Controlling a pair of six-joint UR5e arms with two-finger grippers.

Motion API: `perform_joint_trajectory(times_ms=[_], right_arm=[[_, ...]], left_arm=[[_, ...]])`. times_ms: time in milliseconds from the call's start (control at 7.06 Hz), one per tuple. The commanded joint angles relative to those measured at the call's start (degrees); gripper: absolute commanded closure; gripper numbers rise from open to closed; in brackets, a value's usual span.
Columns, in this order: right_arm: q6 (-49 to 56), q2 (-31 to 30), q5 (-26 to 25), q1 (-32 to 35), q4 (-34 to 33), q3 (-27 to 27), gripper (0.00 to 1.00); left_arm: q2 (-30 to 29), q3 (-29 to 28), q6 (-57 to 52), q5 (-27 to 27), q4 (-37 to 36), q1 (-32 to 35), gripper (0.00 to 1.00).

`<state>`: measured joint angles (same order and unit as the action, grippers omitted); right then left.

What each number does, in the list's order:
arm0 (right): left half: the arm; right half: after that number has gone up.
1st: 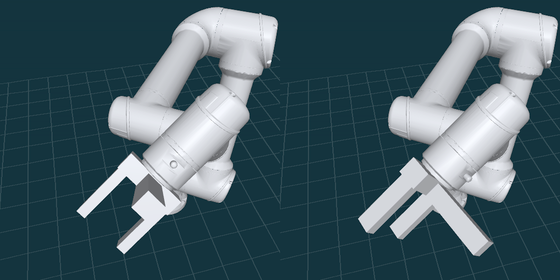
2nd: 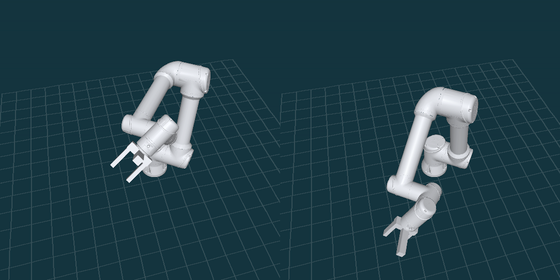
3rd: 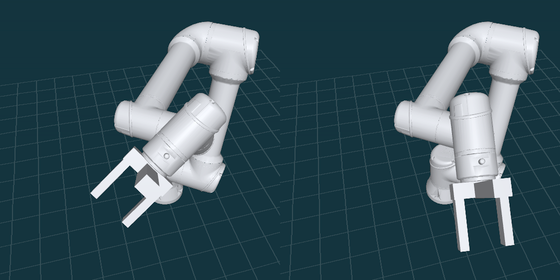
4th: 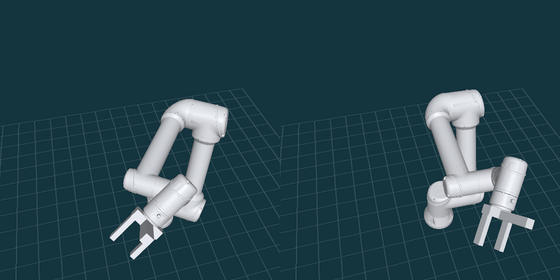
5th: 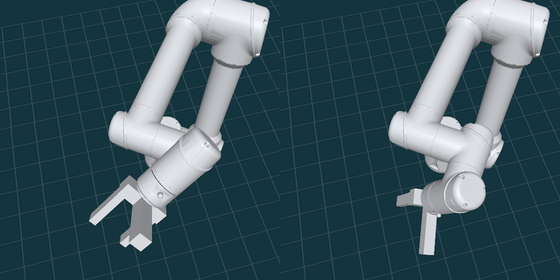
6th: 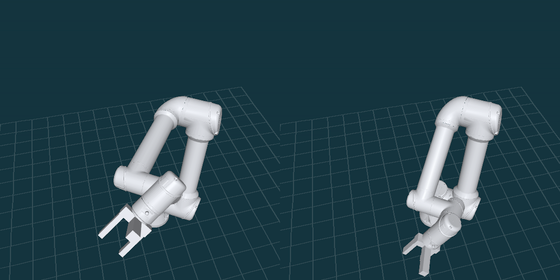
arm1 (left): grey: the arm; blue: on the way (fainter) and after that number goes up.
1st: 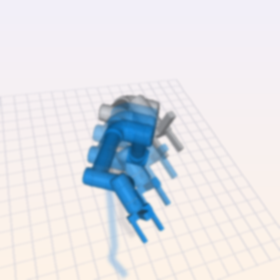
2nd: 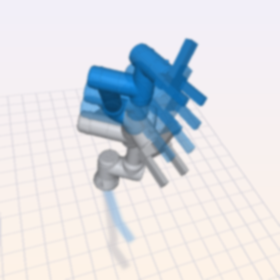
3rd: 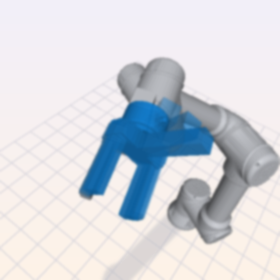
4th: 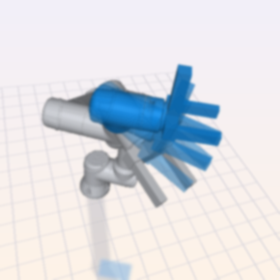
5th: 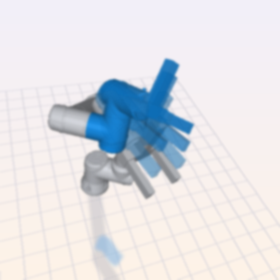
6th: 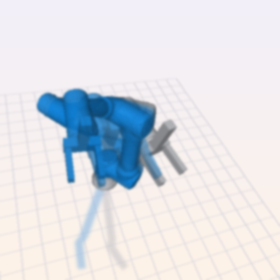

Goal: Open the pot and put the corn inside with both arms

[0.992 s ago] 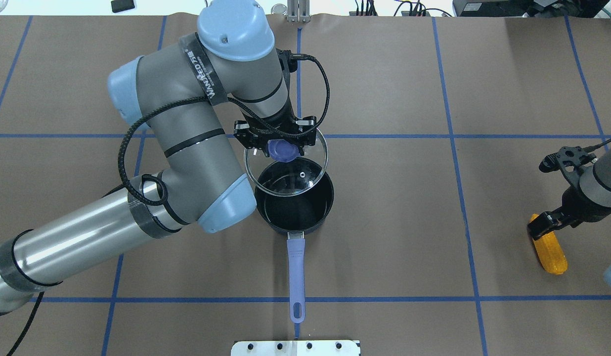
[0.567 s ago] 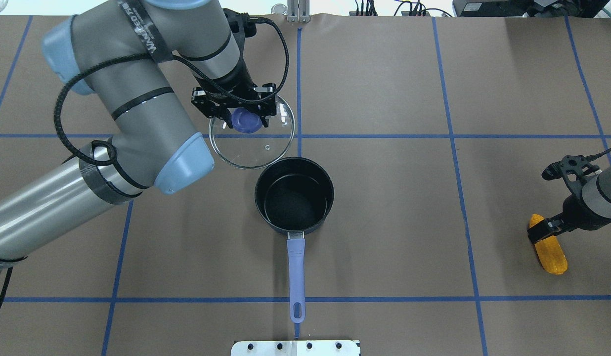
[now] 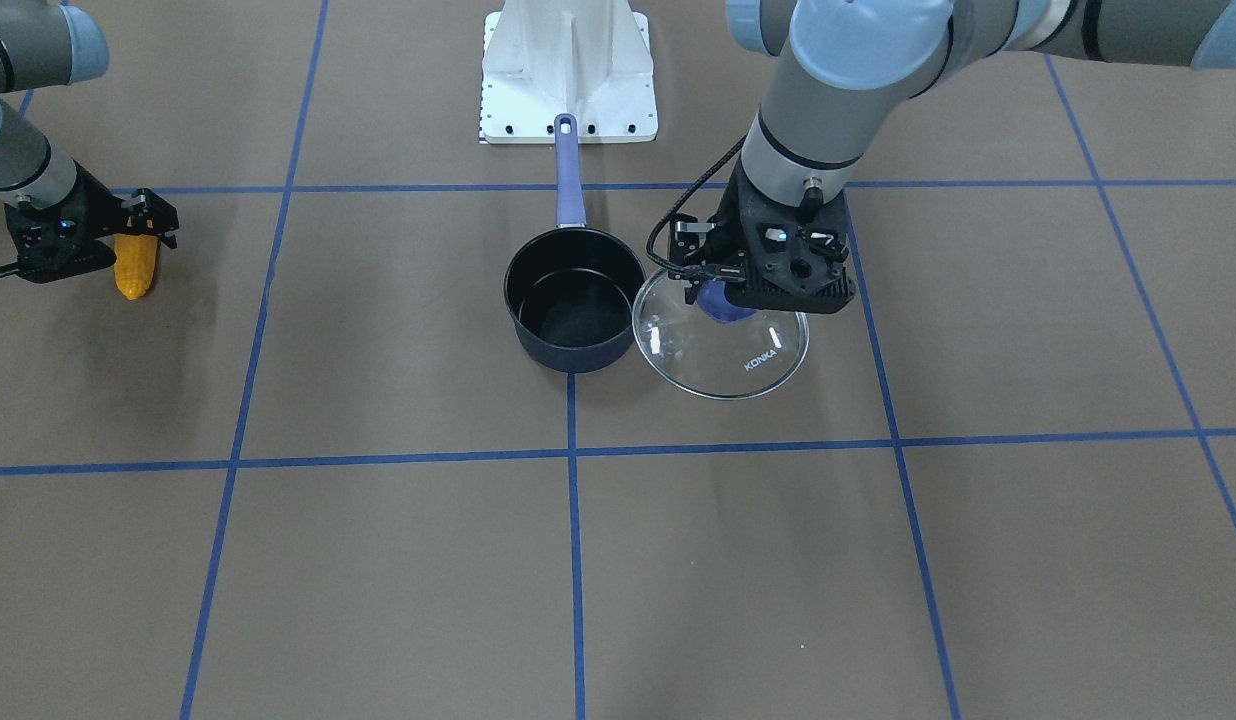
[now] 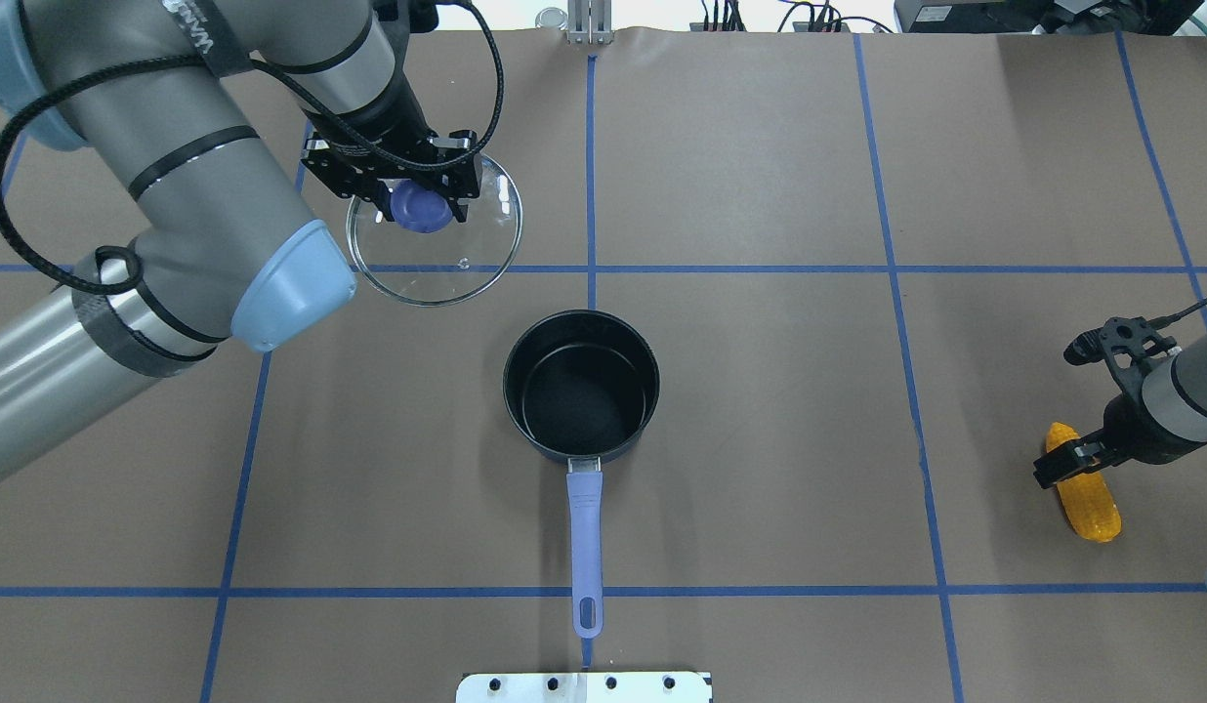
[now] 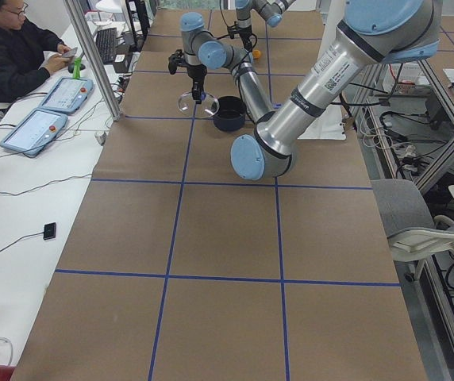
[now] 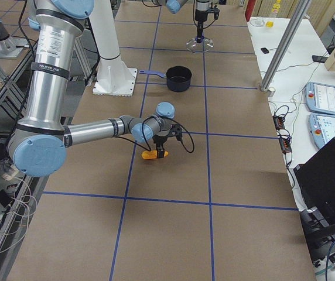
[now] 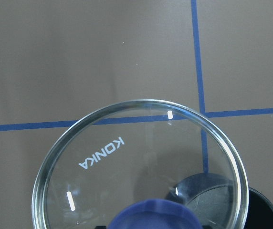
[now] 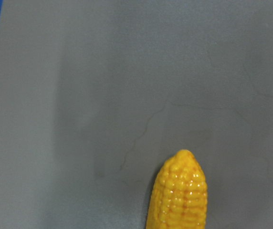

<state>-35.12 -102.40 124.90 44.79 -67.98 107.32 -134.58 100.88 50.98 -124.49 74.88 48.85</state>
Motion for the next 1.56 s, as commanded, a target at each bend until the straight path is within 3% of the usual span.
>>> perform_joint_trajectory(times_ms=[0, 708, 850, 992, 1275, 1417], right_arm=[[0.1, 0.0, -0.1, 0.0, 0.0, 0.3, 0.0], [0.3, -0.3, -0.6, -1.3, 0.0, -0.4, 0.03], [0.3, -0.3, -0.8, -1.6, 0.0, -0.5, 0.14], [0.4, -0.3, -0.9, -2.1, 0.0, -1.1, 0.19], [0.5, -0.1, -1.8, -2.7, 0.0, -1.1, 0.45], [0.6, -0.1, -1.8, -2.7, 0.0, -0.8, 0.53]], left_arm=[[5.4, 3.0, -5.6, -1.4, -0.1, 3.1, 0.37], [11.1, 4.1, -15.7, -1.5, -0.2, 6.9, 0.37], [11.4, 4.1, -15.7, -1.5, -0.2, 6.9, 0.37], [11.4, 4.1, -16.4, -1.5, -0.3, 7.0, 0.37], [11.4, 4.1, -16.4, -1.5, -0.2, 7.1, 0.37], [11.4, 4.1, -16.4, -1.5, -0.2, 7.1, 0.37]])
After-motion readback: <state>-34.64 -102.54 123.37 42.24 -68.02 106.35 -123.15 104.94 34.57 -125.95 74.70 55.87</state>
